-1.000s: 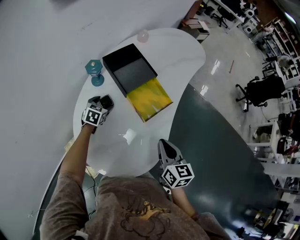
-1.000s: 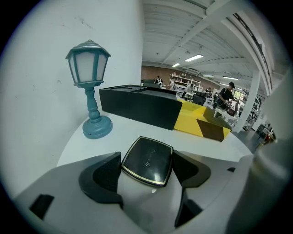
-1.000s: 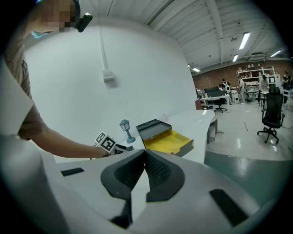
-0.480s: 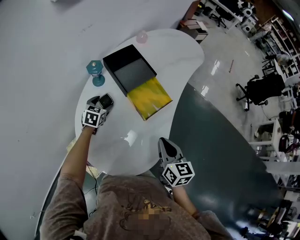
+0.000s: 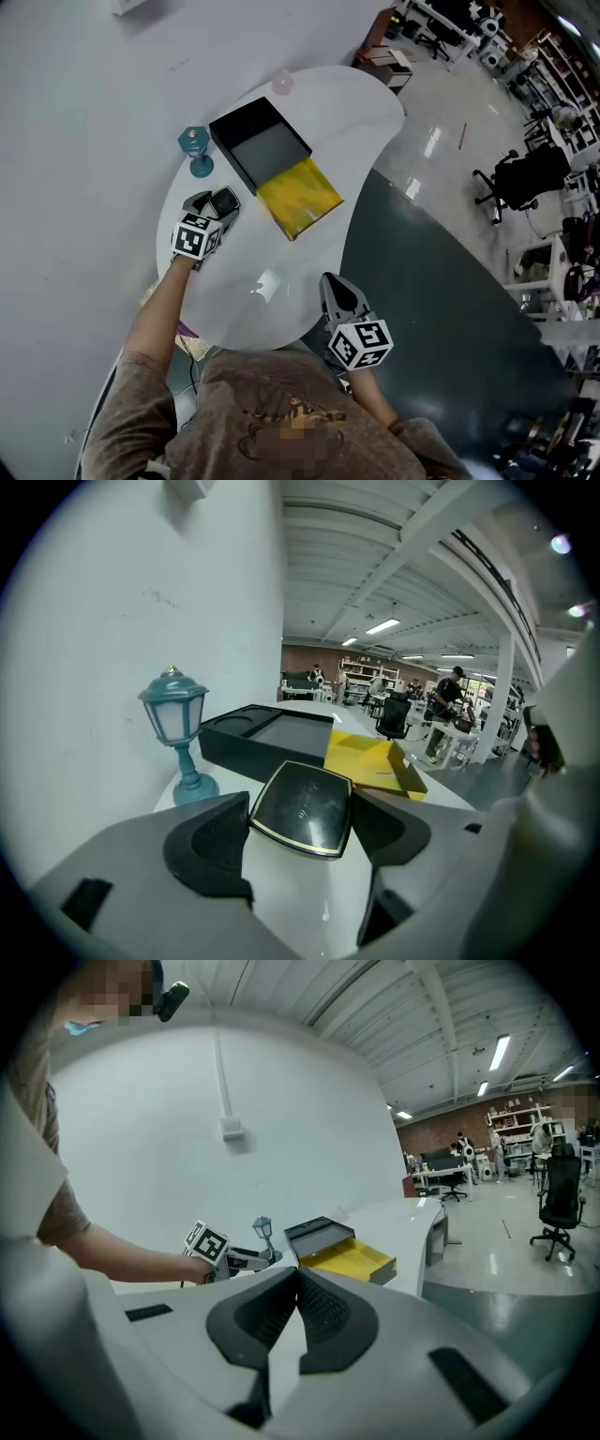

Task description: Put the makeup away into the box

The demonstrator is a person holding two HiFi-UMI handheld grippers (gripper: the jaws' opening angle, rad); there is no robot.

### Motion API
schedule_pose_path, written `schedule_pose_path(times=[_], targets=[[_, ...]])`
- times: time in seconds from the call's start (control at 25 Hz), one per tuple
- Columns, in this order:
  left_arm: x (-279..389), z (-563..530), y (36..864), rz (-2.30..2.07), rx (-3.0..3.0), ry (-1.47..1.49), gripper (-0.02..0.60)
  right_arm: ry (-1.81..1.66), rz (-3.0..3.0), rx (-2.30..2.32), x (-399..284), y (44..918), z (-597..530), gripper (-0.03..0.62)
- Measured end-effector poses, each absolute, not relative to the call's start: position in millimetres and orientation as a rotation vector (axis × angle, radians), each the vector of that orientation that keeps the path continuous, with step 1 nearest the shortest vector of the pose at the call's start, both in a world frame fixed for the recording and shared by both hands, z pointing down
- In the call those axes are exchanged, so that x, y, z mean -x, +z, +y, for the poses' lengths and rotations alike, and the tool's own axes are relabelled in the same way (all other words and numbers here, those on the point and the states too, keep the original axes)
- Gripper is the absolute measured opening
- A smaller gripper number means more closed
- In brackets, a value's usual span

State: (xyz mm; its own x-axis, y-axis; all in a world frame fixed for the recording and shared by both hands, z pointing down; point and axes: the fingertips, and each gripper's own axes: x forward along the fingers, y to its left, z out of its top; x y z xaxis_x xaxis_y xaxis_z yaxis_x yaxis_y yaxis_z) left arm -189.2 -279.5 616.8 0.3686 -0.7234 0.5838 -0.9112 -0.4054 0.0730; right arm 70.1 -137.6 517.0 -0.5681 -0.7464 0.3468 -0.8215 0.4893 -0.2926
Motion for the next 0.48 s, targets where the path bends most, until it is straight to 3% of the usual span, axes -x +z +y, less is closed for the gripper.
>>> schedule_pose_path(times=[0.48], targets=[[114, -281, 577, -1.284, -2.415, 0.655, 0.359, 0.64, -2.556, -1.498, -101, 508, -125, 0.002]])
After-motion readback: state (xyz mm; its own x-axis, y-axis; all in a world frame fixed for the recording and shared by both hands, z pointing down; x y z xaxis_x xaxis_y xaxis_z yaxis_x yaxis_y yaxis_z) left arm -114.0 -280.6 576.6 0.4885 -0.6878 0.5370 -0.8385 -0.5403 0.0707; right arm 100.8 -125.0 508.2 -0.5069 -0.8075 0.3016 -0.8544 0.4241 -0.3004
